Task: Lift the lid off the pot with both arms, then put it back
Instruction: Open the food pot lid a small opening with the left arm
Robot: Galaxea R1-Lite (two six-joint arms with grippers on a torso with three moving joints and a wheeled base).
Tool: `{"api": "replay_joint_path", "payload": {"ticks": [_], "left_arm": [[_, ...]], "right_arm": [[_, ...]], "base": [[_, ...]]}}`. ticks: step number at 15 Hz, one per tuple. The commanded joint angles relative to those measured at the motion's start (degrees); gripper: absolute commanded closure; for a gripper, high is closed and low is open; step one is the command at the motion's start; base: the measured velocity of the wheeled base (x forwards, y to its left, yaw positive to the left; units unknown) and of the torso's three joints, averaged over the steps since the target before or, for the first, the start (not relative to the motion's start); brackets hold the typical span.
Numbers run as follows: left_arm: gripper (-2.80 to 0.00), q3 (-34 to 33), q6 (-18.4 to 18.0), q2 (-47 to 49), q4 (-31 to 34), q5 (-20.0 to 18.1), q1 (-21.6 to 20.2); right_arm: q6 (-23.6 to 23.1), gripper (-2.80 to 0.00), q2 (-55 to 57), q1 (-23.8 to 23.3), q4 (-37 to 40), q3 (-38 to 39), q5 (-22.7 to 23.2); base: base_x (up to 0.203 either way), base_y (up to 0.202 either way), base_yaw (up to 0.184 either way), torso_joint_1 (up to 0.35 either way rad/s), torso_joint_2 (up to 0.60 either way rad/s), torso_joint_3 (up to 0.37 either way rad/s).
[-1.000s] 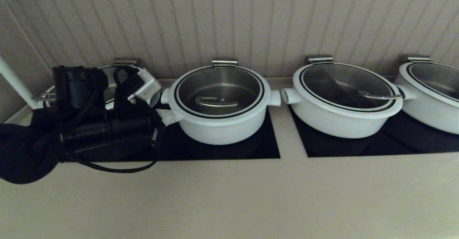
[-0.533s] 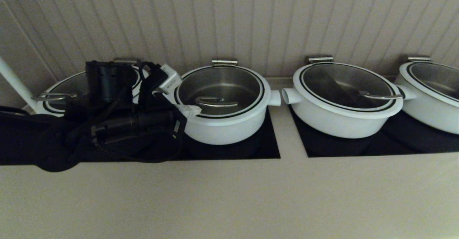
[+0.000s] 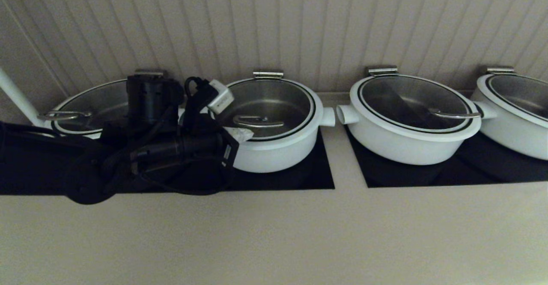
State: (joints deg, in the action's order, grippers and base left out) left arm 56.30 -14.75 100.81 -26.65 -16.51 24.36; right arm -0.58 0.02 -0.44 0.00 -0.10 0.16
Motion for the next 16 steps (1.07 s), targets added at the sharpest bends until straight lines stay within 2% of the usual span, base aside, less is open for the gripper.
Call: {"api": "replay_joint_path", "payload": {"ticks": [1,5,9,16], "left_arm": [[0.0,1.39,0.21,1.27,-0.82,2.23,0.0],[0.0,1.53,0.69,3.72,-8.3,3.56,-0.01],[0.0,2.08,0.86,4.13,-8.6,4.91,-0.01],[0.0,8.52,0.86,3.96,-8.42,5.35,-0.1]], "right_arm": [[-0.03,0.0,0.06,0.0,0.0,0.01,0.02],[-0.03,0.0,0.06,0.0,0.0,0.09,0.02],[-0.03,0.0,0.06,0.0,0.0,0.01,0.02],[-0.03,0.0,0.06,0.0,0.05,0.01,0.02]], "base": [[0.0,0.0,0.0,0.0,0.0,0.0],[0.0,0.0,0.0,0.0,0.0,0.0],[0.0,0.0,0.0,0.0,0.0,0.0],[0.0,0.0,0.0,0.0,0.0,0.0]]}}
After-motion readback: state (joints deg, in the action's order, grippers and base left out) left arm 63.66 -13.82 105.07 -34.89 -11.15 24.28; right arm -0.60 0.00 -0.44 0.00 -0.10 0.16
